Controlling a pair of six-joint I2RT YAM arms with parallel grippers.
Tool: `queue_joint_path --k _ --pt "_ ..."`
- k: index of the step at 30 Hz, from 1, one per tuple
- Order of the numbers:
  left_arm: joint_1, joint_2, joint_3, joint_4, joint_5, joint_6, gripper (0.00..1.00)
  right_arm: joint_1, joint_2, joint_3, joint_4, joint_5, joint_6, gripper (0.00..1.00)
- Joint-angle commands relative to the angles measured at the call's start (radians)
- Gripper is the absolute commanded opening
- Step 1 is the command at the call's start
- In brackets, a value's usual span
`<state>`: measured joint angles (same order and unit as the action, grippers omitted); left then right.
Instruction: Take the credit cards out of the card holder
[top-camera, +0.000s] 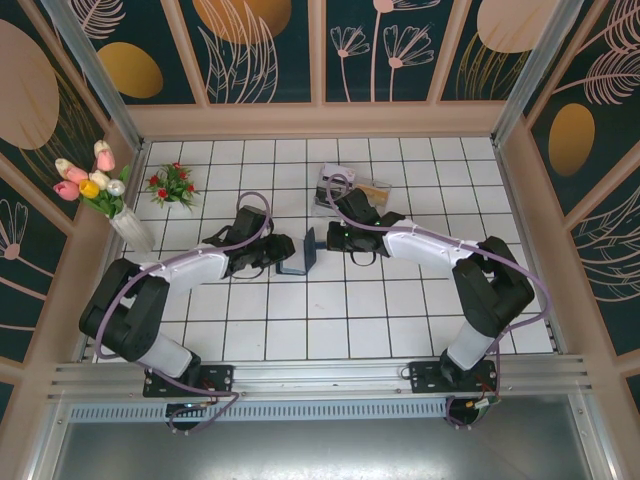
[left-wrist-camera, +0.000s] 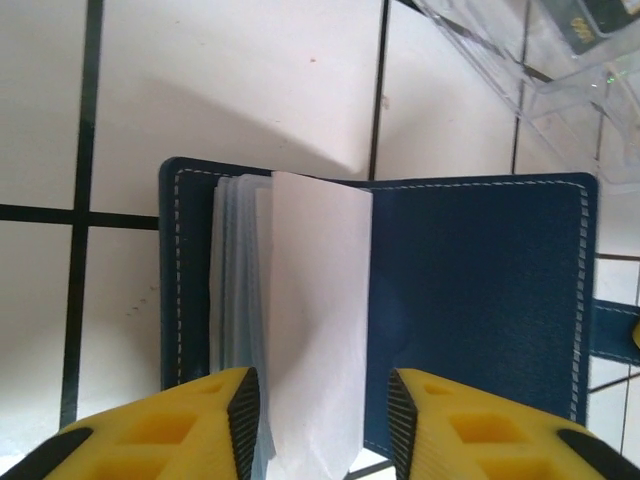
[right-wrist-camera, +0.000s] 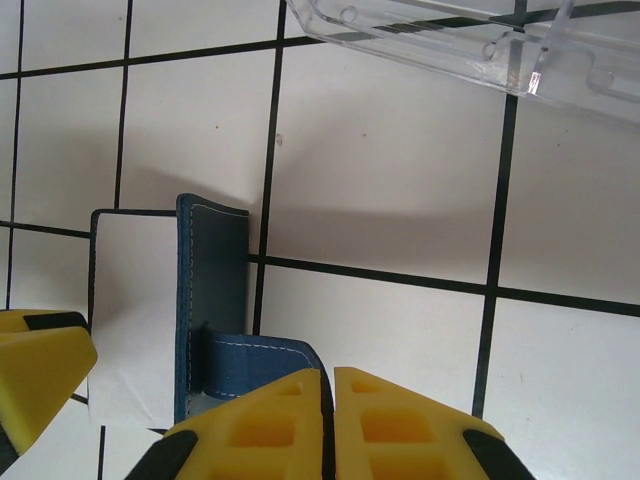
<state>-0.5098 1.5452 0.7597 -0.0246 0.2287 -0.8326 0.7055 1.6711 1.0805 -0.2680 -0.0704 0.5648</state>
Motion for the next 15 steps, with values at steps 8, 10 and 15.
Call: queue_joint_path --k 8,10,15 --pt "0.005 0.058 0.024 0.035 0.063 -0.011 0.47 -0.011 0.019 -0.029 -0.026 0.021 0.027 0.1" --pt "0.005 0.071 0.026 0.047 0.088 -0.015 0.51 -0.011 0.019 -0.03 -0.025 0.019 0.029 0.1" --pt "0.005 0.095 0.038 0.047 0.114 -0.013 0.55 -0.011 0.02 -0.031 -0.022 0.017 0.033 0.1"
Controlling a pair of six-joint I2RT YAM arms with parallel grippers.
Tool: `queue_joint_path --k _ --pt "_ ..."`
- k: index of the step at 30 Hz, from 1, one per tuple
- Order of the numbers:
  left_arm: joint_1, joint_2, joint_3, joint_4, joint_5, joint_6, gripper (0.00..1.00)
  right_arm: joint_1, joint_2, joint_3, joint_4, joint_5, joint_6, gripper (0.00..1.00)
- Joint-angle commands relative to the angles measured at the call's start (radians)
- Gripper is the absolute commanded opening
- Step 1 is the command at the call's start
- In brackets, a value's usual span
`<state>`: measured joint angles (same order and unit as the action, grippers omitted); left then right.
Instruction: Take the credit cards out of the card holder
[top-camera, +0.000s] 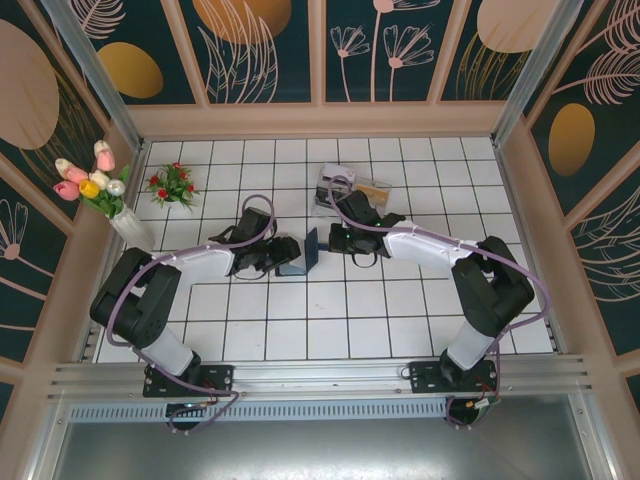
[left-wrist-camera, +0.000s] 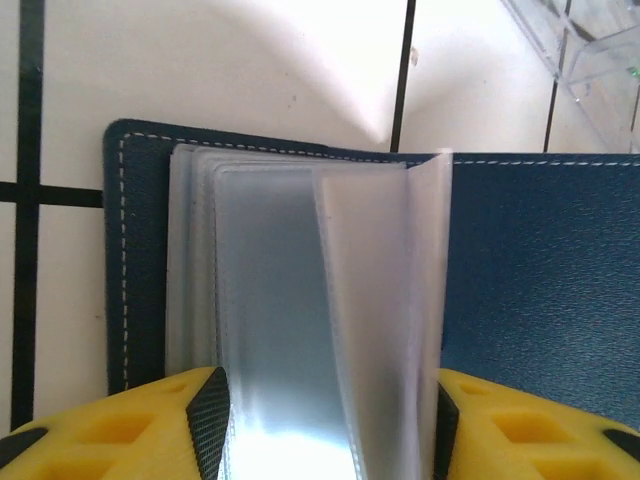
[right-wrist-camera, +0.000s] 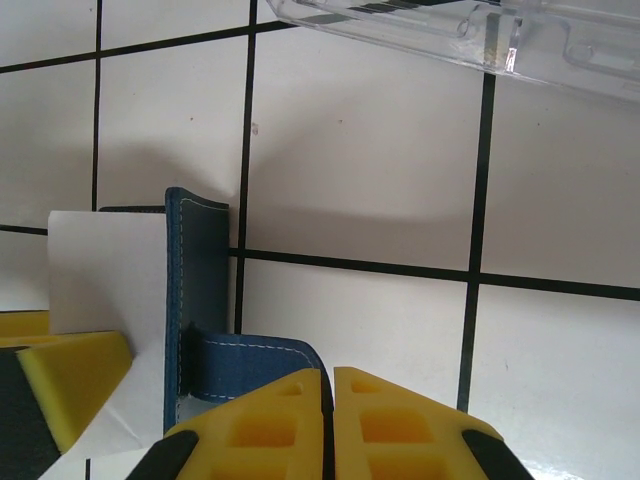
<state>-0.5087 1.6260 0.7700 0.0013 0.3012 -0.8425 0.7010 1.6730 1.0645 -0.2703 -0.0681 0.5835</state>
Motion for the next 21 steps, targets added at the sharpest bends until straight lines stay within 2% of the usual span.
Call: queue_joint_path --k 1,7,14,21 --pt "0.004 0.014 0.03 0.022 0.047 -0.001 0.55 -0.006 0.018 -0.014 -0.02 0.014 0.015 0.1" --pt "0.004 0.009 0.034 0.054 0.096 0.001 0.56 -0.006 0.024 -0.018 -0.02 0.013 0.015 0.1" --pt "0.004 0.01 0.037 0.114 0.178 -0.011 0.65 -0.01 0.026 -0.017 -0.016 0.007 0.016 0.1" --pt "-0.001 0.018 0.041 0.171 0.229 -0.031 0.64 -0.019 0.012 -0.027 -0.013 -0.009 0.047 0.11"
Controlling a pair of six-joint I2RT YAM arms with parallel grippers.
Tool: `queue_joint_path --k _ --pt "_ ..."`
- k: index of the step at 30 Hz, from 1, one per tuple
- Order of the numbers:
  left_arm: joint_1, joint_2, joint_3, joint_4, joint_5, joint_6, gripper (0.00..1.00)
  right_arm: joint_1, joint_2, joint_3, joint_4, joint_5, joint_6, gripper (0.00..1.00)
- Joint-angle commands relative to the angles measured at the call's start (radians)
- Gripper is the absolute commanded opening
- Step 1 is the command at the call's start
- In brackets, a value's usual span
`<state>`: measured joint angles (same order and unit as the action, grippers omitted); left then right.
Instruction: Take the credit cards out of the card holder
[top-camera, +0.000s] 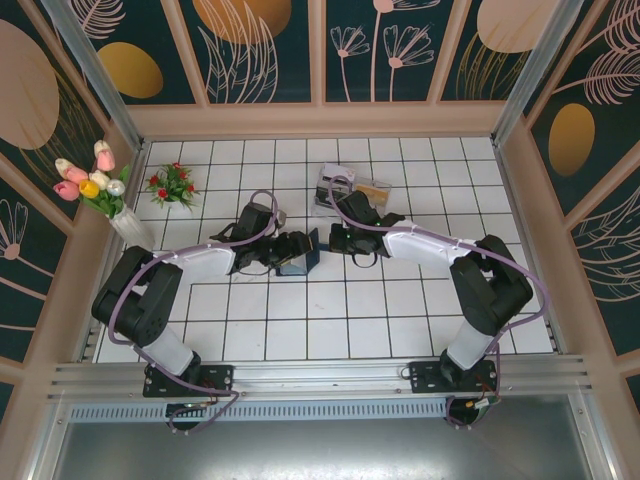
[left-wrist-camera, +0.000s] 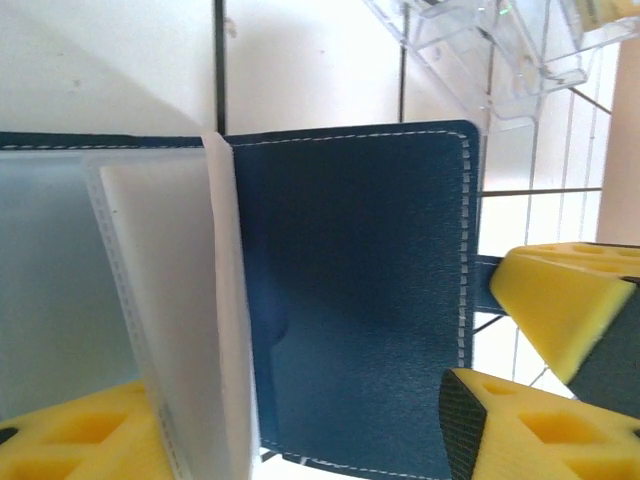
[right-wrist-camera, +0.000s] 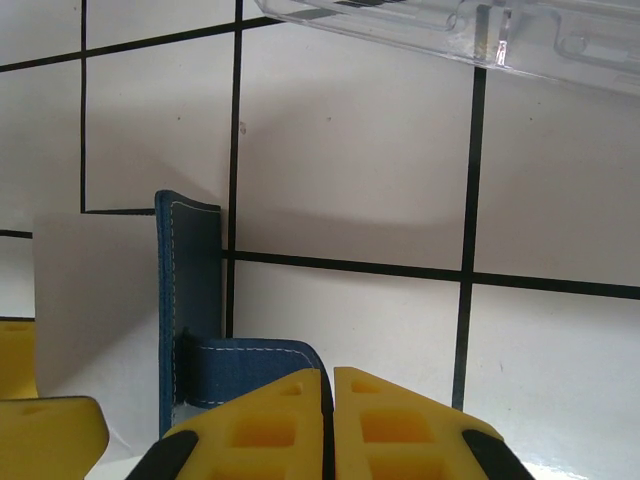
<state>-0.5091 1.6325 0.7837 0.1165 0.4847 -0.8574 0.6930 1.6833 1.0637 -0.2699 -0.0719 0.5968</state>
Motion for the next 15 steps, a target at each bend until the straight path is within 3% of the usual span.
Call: queue_joint_path --k 1,7,15 --pt "-0.005 0.012 0.028 0.064 0.051 -0.013 0.64 -0.013 -0.001 -0.028 -0.012 -0.006 0.041 0.11" --pt "-0.054 0.059 0.053 0.089 0.06 -0.016 0.66 -0.043 -0.077 -0.081 0.043 -0.019 0.1 0.27" --pt "-0.105 0.156 0.131 0.104 0.06 -0.003 0.72 -0.103 -0.197 -0.157 0.086 -0.03 0.16 0.35"
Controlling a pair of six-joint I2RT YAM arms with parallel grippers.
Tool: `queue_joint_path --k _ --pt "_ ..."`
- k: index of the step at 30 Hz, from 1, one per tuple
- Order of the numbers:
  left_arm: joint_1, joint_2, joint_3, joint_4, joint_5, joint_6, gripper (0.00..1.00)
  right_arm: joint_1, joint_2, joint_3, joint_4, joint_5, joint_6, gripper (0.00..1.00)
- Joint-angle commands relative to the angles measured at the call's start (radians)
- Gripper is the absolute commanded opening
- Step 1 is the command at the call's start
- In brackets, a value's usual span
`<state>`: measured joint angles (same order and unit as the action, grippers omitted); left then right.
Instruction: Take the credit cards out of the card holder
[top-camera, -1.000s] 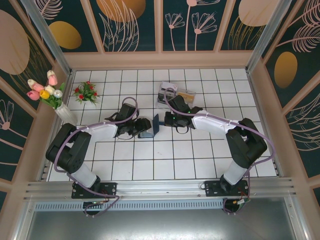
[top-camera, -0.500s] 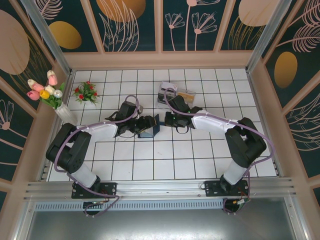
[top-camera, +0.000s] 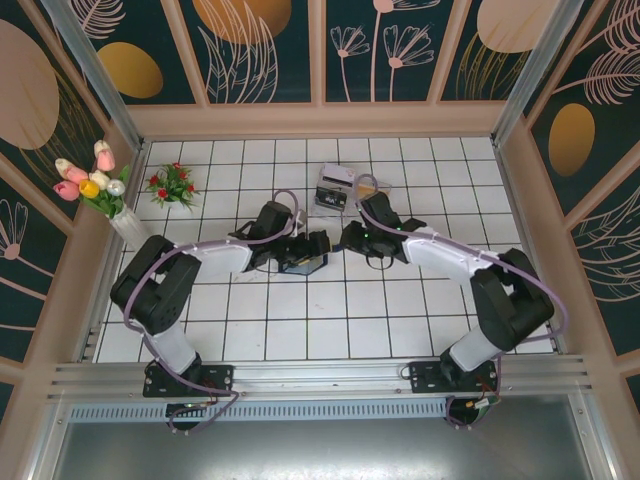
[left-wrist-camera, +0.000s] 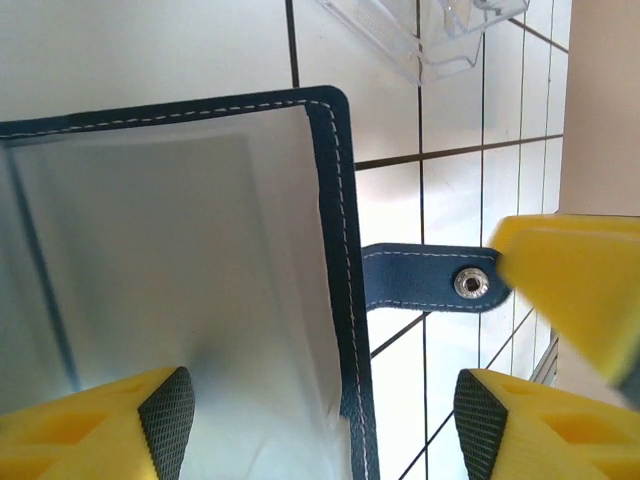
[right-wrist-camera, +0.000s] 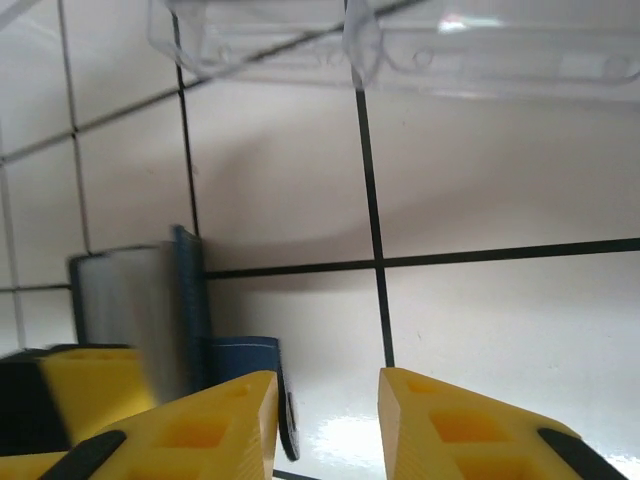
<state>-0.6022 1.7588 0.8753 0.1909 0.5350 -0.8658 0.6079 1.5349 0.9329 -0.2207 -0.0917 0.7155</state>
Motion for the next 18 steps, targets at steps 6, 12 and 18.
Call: queue_joint_path --k 6,12,18 --pt "-0.025 0.068 0.062 0.015 -0.003 0.02 0.72 -0.044 -0.094 -0.059 0.061 -0.029 0.059 0.39" --pt "-0.025 0.079 0.047 -0.04 -0.073 0.035 0.68 -0.048 -0.075 -0.055 0.096 -0.097 0.052 0.37" --pt "-0.024 0.1 0.022 -0.046 -0.098 0.045 0.61 -0.048 -0.053 -0.037 0.131 -0.128 0.055 0.32"
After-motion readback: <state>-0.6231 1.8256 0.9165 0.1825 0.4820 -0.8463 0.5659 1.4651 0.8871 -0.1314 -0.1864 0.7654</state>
